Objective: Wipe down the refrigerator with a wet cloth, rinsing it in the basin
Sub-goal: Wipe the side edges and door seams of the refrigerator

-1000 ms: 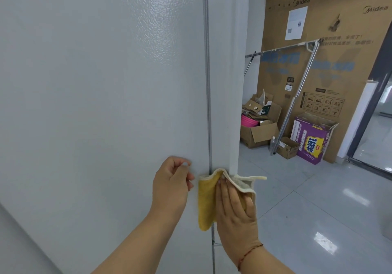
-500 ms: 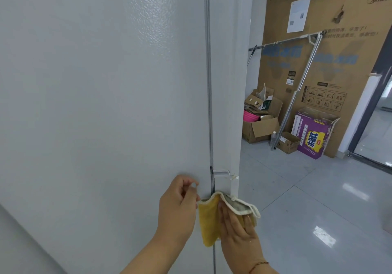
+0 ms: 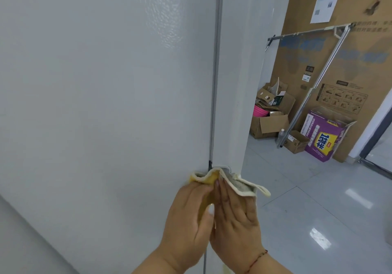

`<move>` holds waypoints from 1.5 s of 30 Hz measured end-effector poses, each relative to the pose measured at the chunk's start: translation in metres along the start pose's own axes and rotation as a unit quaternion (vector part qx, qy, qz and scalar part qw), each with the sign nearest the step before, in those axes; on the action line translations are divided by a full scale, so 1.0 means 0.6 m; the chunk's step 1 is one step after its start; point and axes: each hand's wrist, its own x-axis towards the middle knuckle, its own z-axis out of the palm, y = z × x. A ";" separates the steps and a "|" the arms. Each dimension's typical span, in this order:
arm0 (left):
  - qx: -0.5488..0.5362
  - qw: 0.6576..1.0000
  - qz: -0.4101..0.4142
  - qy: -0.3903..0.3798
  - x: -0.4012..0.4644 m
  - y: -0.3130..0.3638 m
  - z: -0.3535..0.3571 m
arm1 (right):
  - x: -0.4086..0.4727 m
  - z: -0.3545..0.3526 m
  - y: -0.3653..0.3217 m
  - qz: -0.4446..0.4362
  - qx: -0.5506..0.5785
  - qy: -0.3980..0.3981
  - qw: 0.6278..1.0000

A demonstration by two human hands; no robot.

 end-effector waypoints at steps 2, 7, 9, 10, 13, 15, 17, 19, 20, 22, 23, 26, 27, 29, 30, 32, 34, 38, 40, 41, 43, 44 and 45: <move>0.012 0.999 0.039 -0.029 -0.016 -0.012 0.022 | -0.002 -0.008 -0.014 0.030 -0.001 -0.002 1.000; 0.046 0.996 0.059 -0.038 -0.021 -0.037 0.039 | -0.019 0.009 -0.047 0.082 0.037 -0.013 0.996; 0.076 0.993 0.072 -0.047 -0.032 -0.054 0.045 | -0.038 0.021 -0.045 0.069 0.083 -0.007 0.994; 0.091 0.992 0.078 -0.049 -0.038 -0.062 0.049 | -0.047 0.025 -0.037 0.053 0.115 -0.001 0.992; 0.126 0.987 0.096 -0.028 -0.049 -0.068 0.064 | -0.056 0.028 0.007 -0.021 0.243 0.025 0.970; 0.136 0.984 0.112 -0.007 -0.047 -0.063 0.071 | -0.047 0.025 0.033 -0.064 0.283 0.039 0.956; 0.137 0.982 0.133 0.016 -0.037 -0.054 0.072 | -0.026 0.021 0.049 -0.087 0.289 0.056 0.952; 0.156 0.973 0.165 0.030 -0.024 -0.052 0.070 | -0.004 0.020 0.064 -0.103 0.264 0.079 0.956; 0.171 0.967 0.184 0.036 -0.020 -0.054 0.068 | 0.006 0.021 0.071 -0.111 0.241 0.096 0.959; 0.194 0.957 0.214 0.040 -0.018 -0.067 0.065 | 0.022 0.025 0.085 -0.129 0.190 0.121 0.966; 0.205 0.952 0.224 0.040 -0.019 -0.076 0.063 | 0.025 0.028 0.090 -0.140 0.169 0.126 0.968; 0.255 0.936 0.239 0.047 -0.028 -0.107 0.069 | 0.021 0.041 0.097 -0.169 0.117 0.129 0.970; 0.273 0.930 0.241 0.052 -0.032 -0.118 0.074 | 0.015 0.048 0.097 -0.175 0.105 0.135 0.970; 0.302 0.920 0.244 0.061 -0.043 -0.139 0.086 | 0.000 0.061 0.095 -0.186 0.092 0.140 0.968; 0.313 0.915 0.245 0.065 -0.050 -0.150 0.094 | -0.010 0.069 0.093 -0.190 0.088 0.141 0.968; 0.328 0.908 0.248 0.075 -0.075 -0.174 0.117 | -0.040 0.088 0.085 -0.197 0.082 0.141 0.967; 0.334 0.905 0.248 0.082 -0.093 -0.196 0.137 | -0.065 0.105 0.076 -0.193 0.083 0.141 0.967; 0.343 0.895 0.264 0.106 -0.126 -0.244 0.176 | -0.118 0.143 0.050 -0.178 0.083 0.145 0.970; 0.339 0.893 0.271 0.117 -0.138 -0.261 0.192 | -0.137 0.157 0.040 -0.174 0.088 0.147 0.970; 0.337 0.893 0.272 0.122 -0.143 -0.267 0.196 | -0.145 0.163 0.038 -0.170 0.087 0.151 0.970; 0.335 0.888 0.286 0.135 -0.159 -0.288 0.214 | -0.170 0.187 0.023 -0.162 0.085 0.169 0.968; 0.332 0.889 0.286 0.135 -0.162 -0.298 0.219 | -0.177 0.197 0.019 -0.159 0.088 0.168 0.969; 0.332 0.885 0.294 0.143 -0.172 -0.311 0.230 | -0.193 0.211 0.011 -0.157 0.086 0.176 0.968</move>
